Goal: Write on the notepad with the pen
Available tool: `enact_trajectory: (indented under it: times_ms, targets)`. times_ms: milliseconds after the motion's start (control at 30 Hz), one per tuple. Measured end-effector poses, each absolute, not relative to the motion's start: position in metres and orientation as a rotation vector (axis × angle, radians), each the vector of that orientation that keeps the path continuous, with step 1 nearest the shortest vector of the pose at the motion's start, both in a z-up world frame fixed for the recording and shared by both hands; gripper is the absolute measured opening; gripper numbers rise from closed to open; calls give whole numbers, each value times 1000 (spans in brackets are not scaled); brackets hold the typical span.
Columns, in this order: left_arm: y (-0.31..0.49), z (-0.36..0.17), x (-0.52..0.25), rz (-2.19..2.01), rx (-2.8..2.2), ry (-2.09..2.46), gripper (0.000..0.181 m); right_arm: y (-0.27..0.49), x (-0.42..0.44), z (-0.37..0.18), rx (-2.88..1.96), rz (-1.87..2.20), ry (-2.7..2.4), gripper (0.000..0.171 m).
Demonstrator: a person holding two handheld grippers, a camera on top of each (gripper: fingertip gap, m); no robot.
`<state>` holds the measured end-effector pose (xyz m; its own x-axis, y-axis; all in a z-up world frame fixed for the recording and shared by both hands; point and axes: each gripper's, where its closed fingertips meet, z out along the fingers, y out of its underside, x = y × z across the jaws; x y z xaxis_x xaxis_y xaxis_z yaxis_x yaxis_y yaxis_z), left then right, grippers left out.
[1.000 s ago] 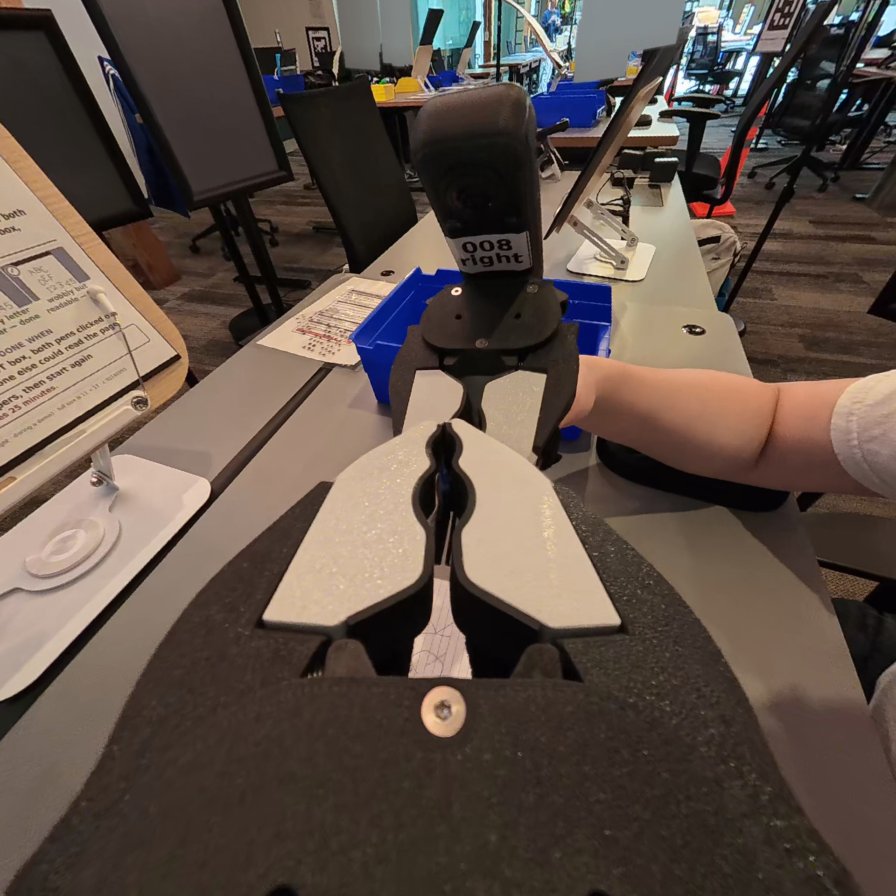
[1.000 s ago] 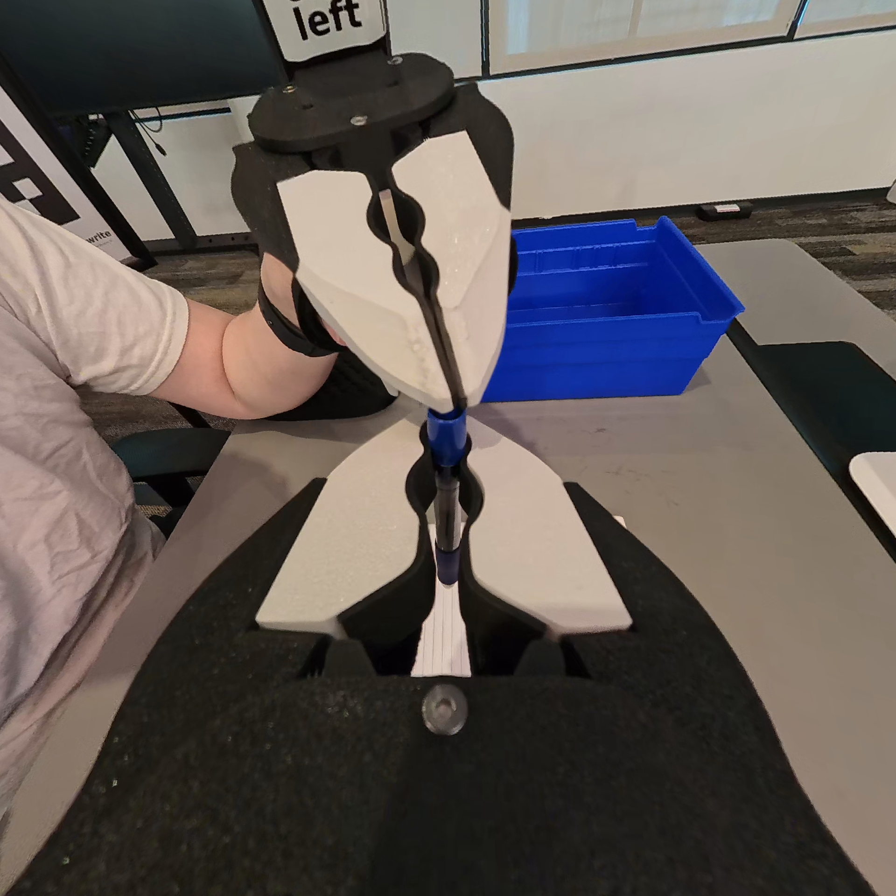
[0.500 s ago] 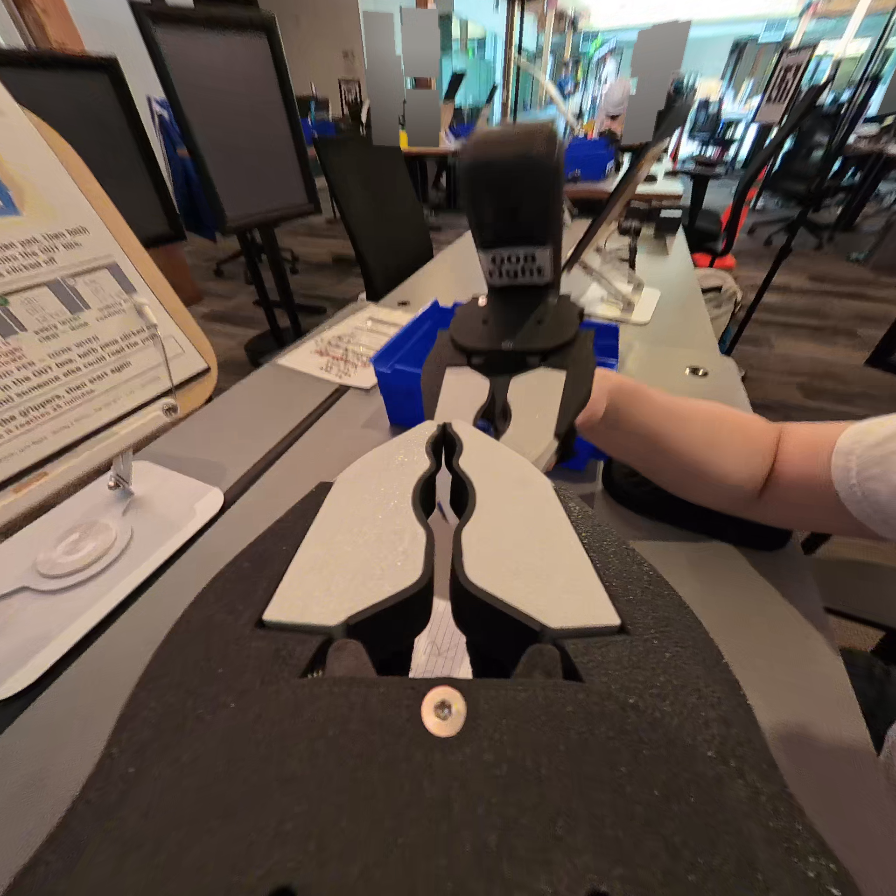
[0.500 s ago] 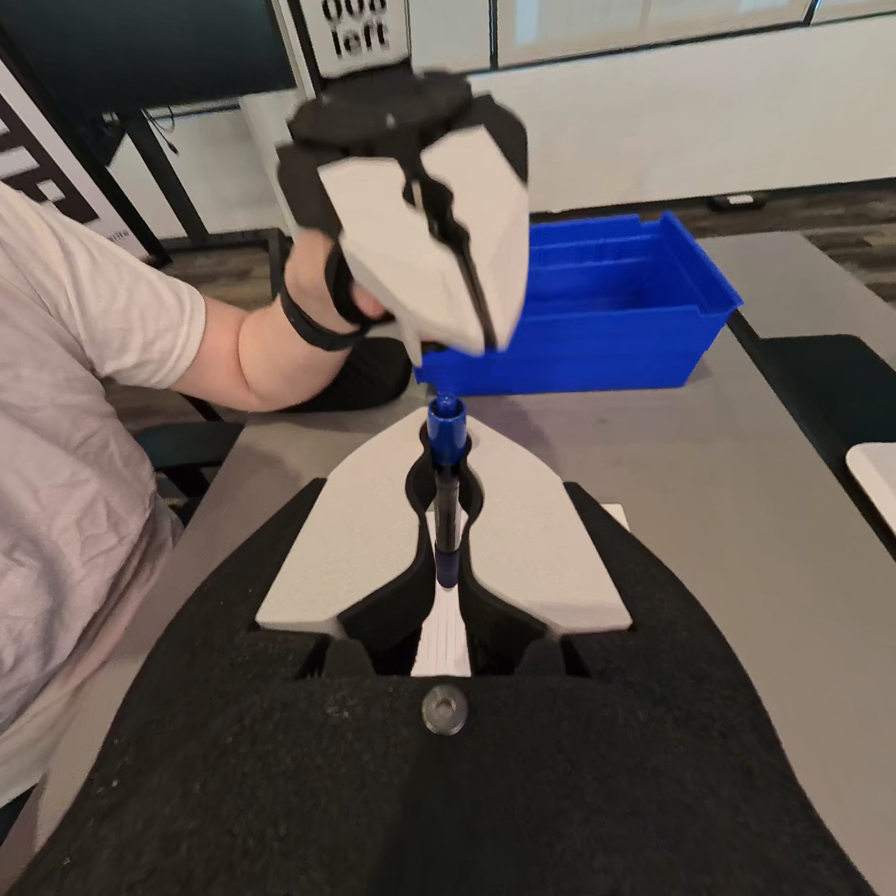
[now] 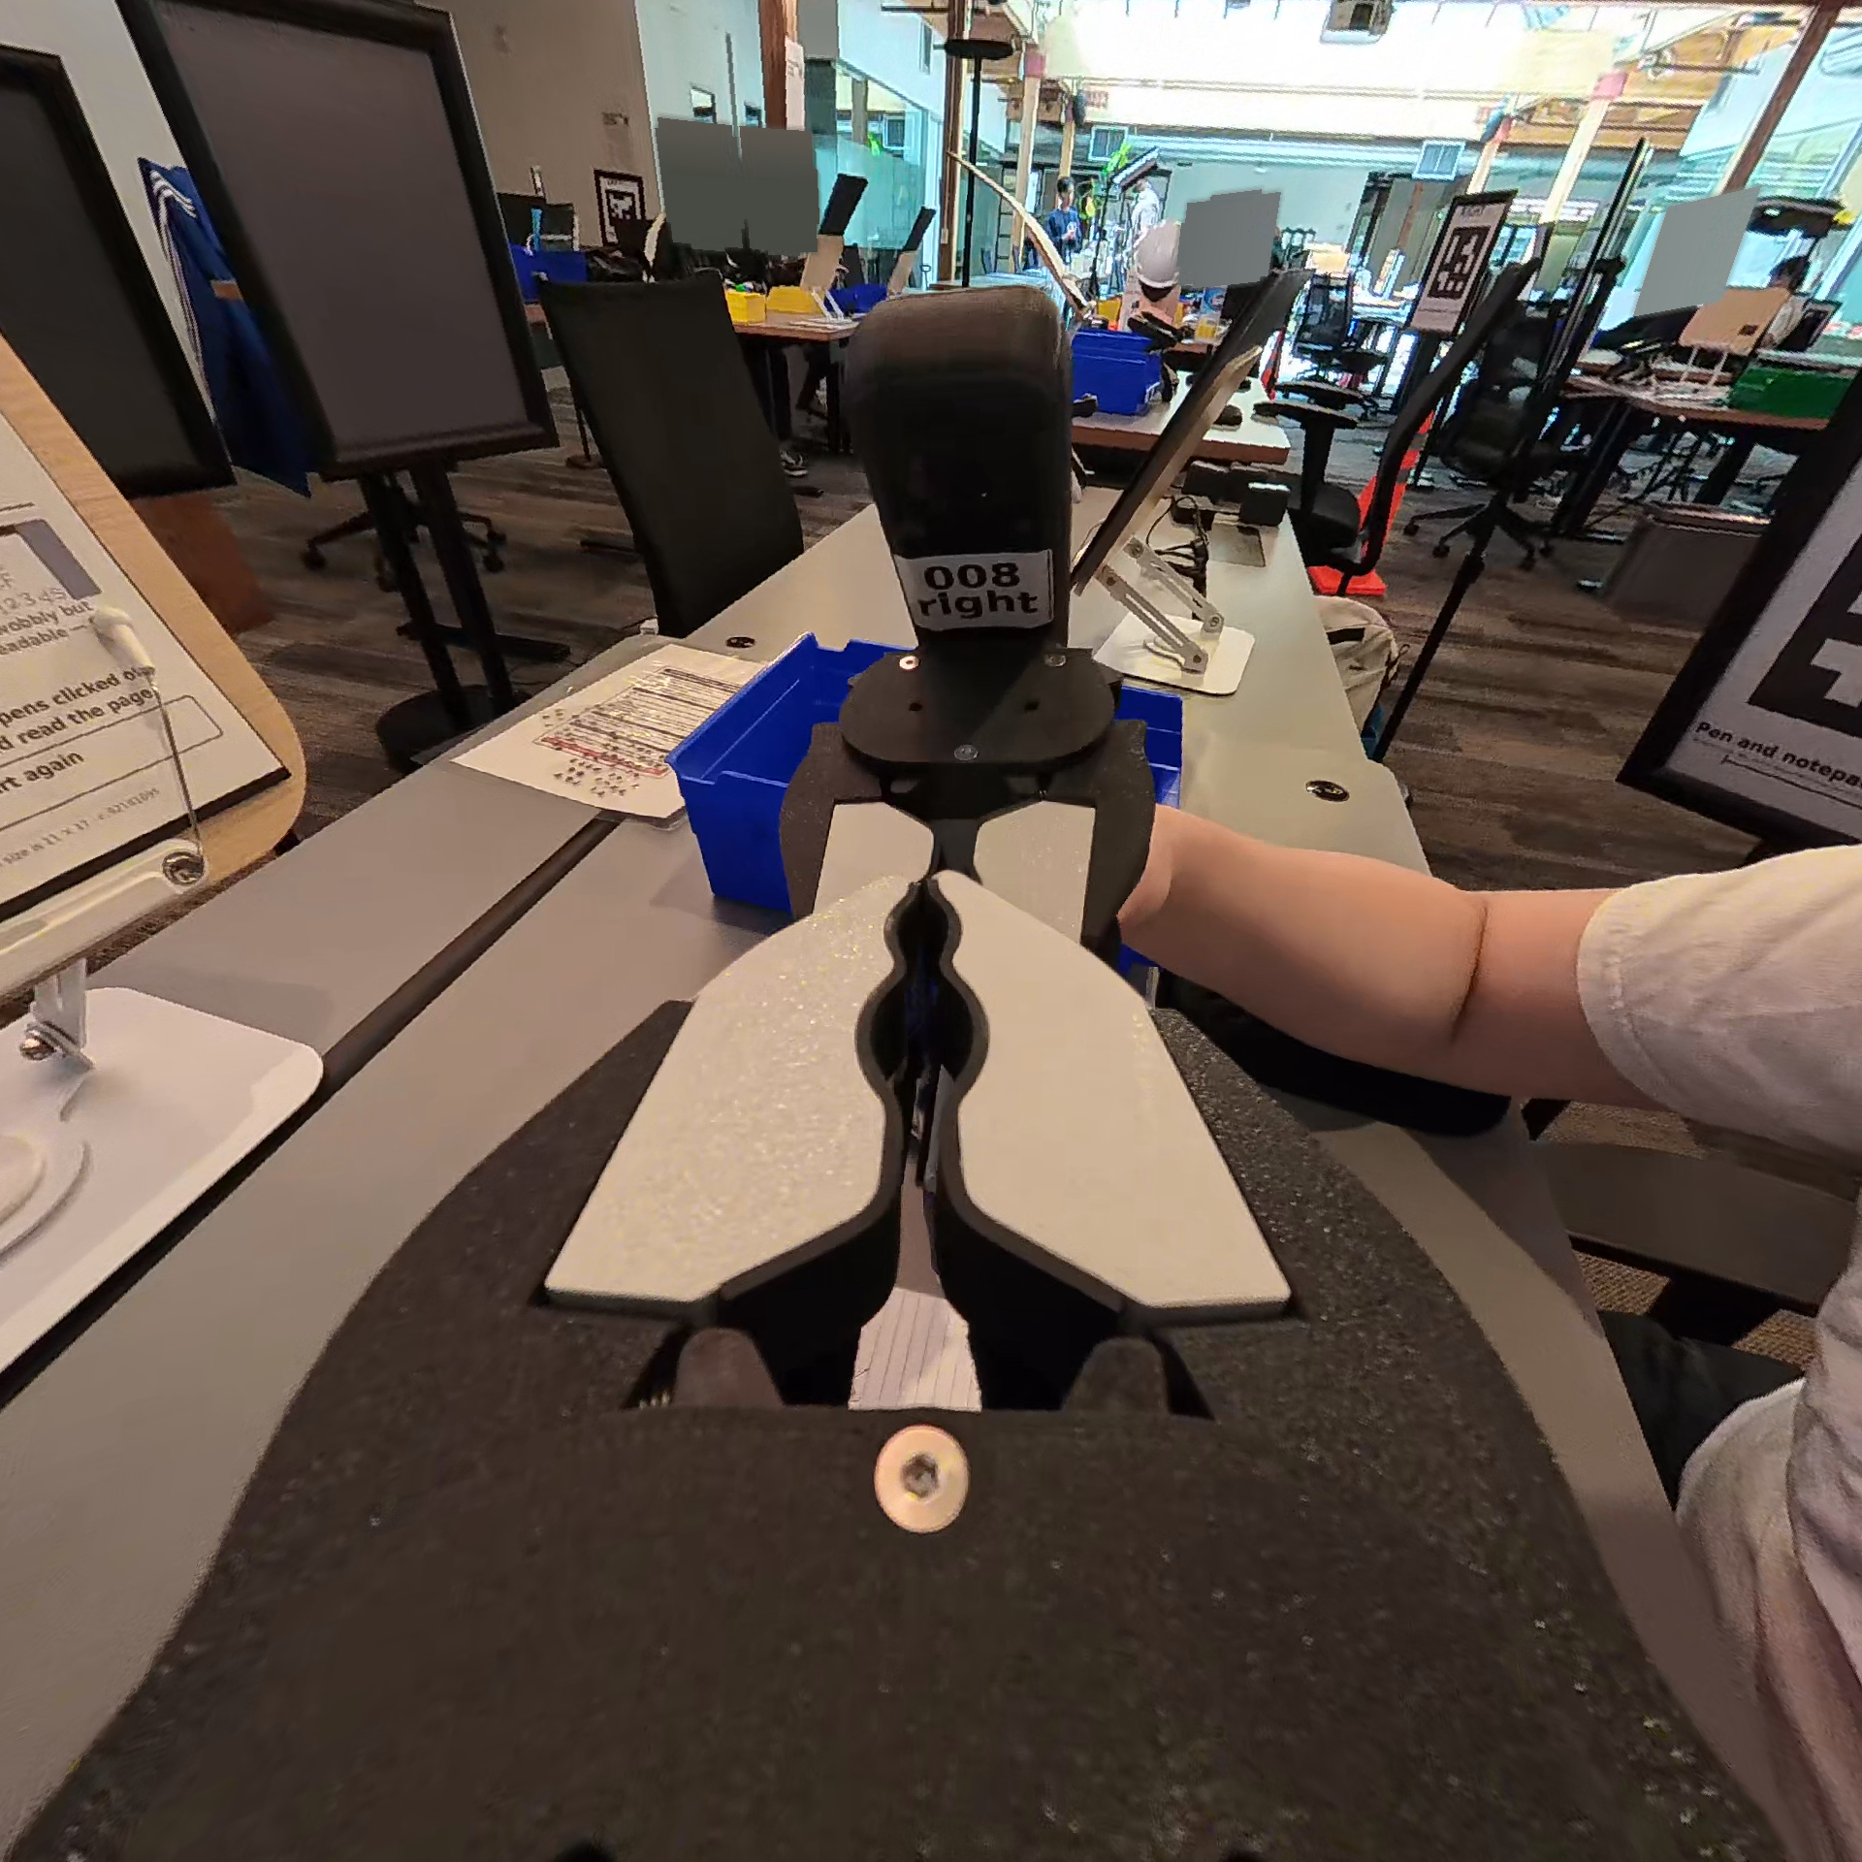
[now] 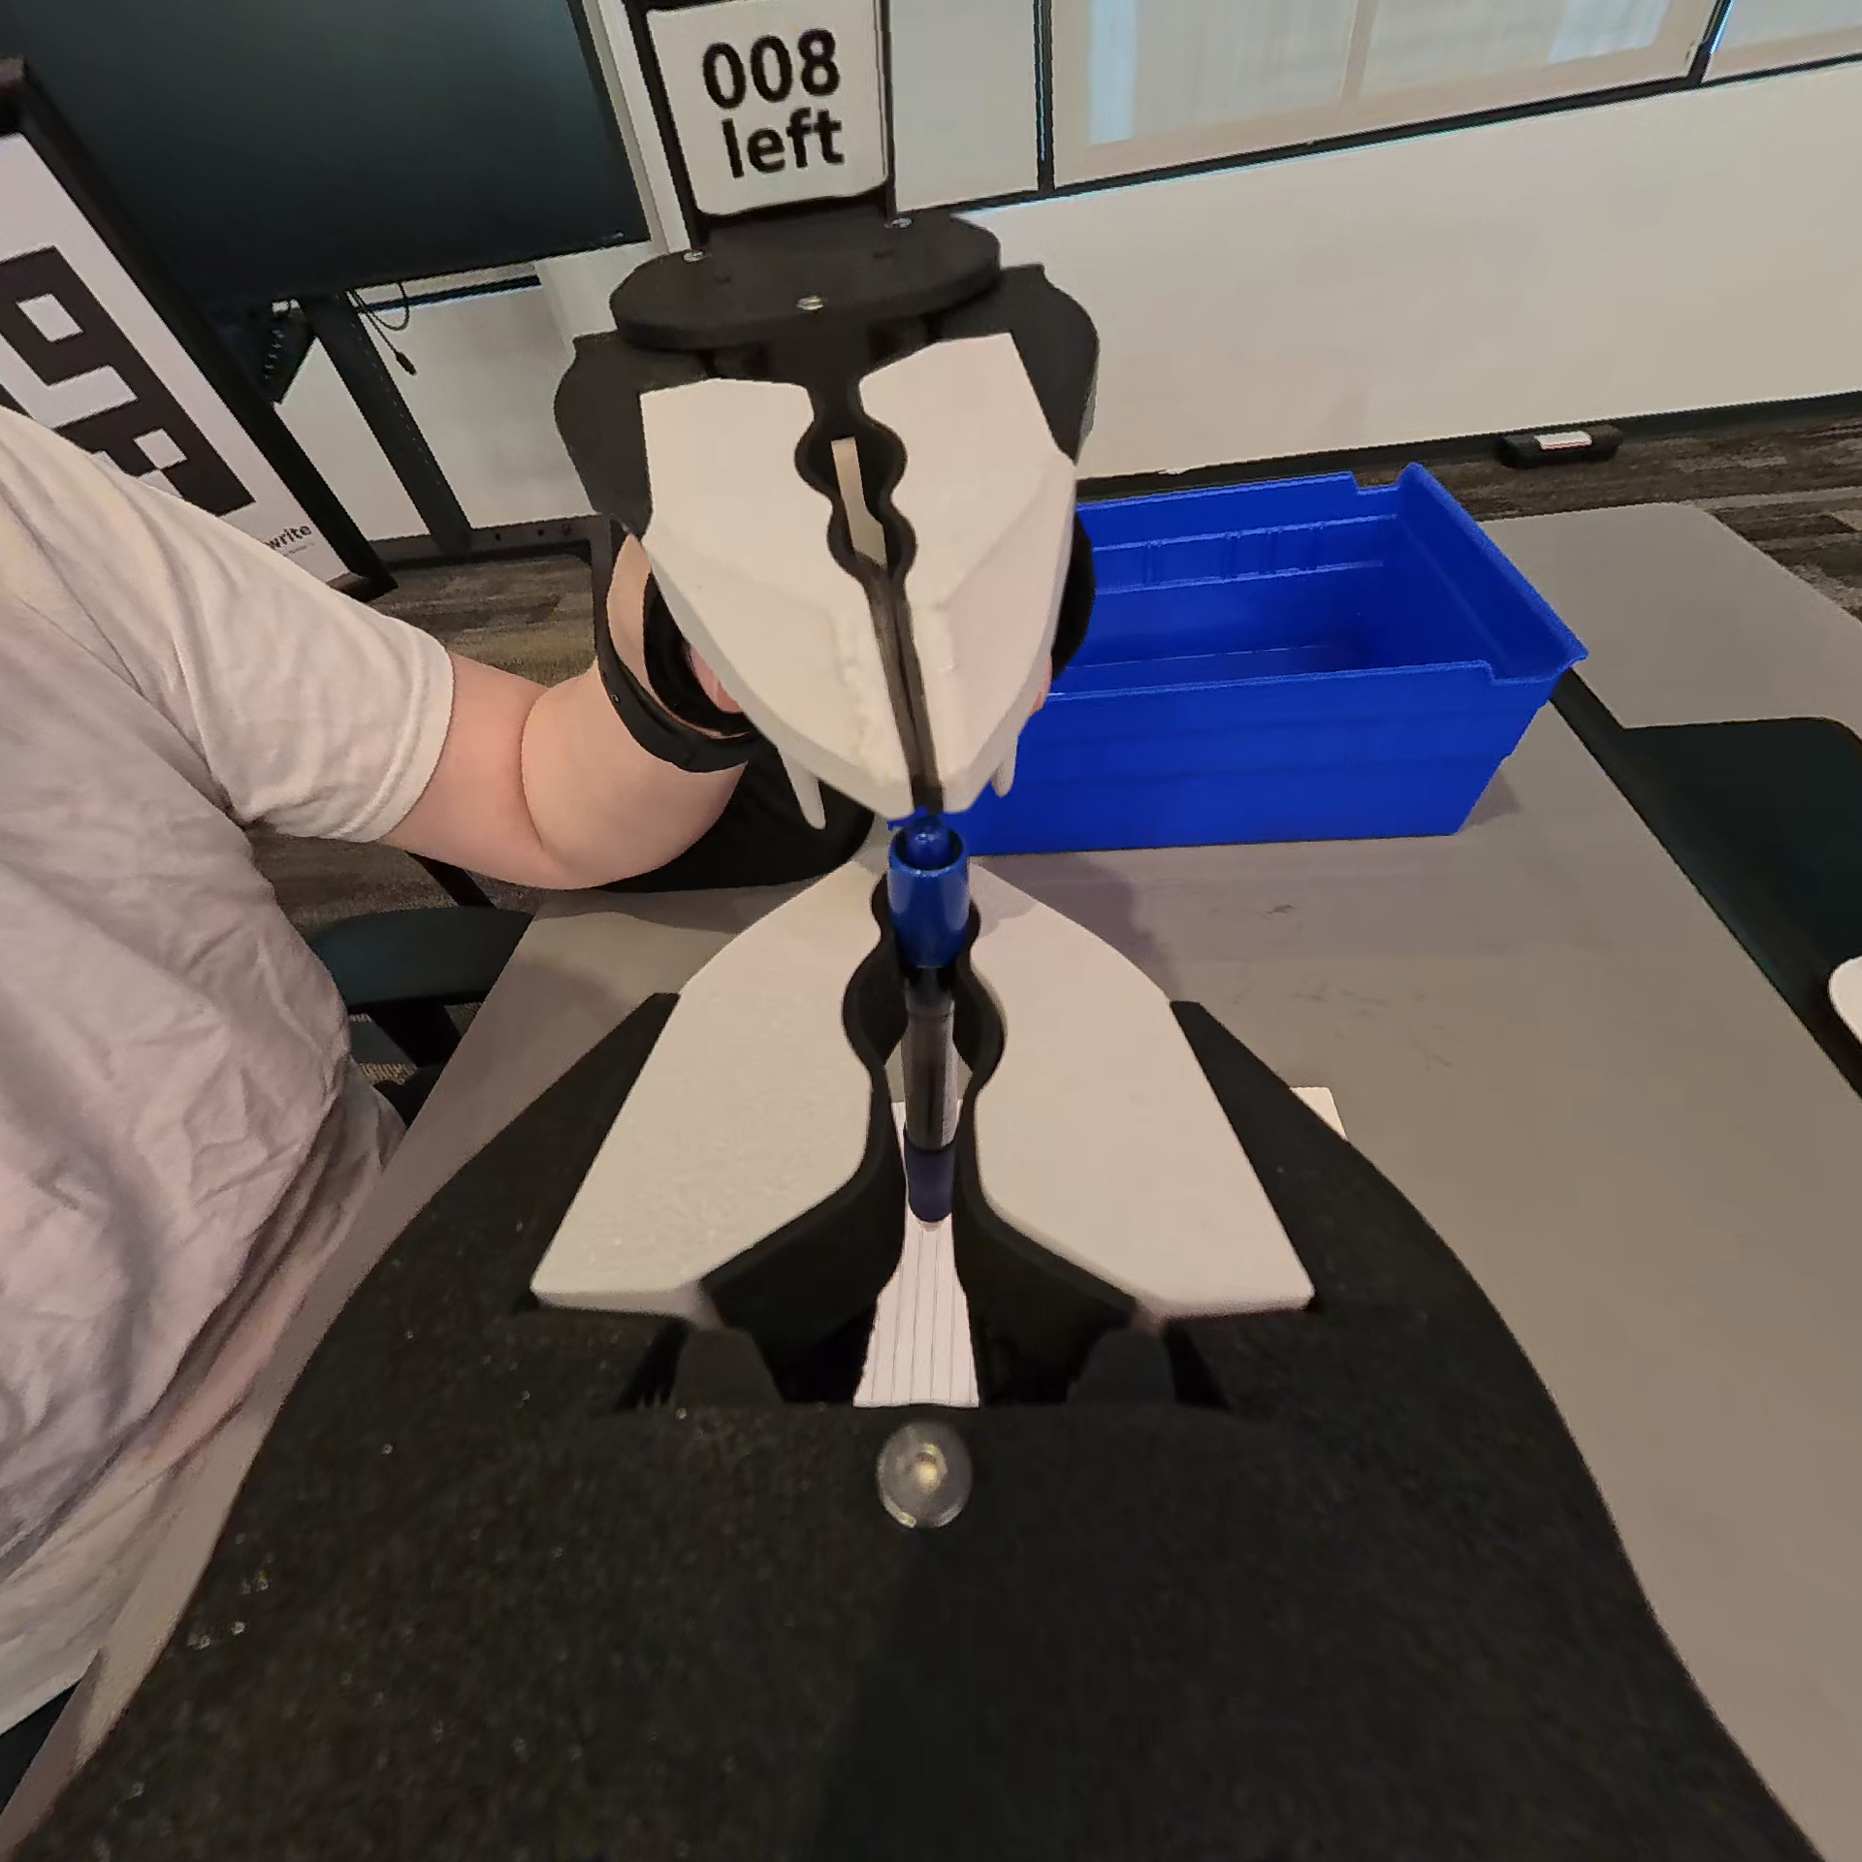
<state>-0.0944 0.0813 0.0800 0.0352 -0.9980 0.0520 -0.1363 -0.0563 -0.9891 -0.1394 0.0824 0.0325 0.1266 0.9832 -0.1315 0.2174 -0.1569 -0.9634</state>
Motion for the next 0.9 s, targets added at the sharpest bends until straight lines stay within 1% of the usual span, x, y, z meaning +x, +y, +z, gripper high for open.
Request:
enact_trajectory:
  times_ms: [900]
  targets:
    - [88, 68, -93, -1110, -1424, 1267, 0, 86, -140, 29, -1559, 1146, -1183, 4]
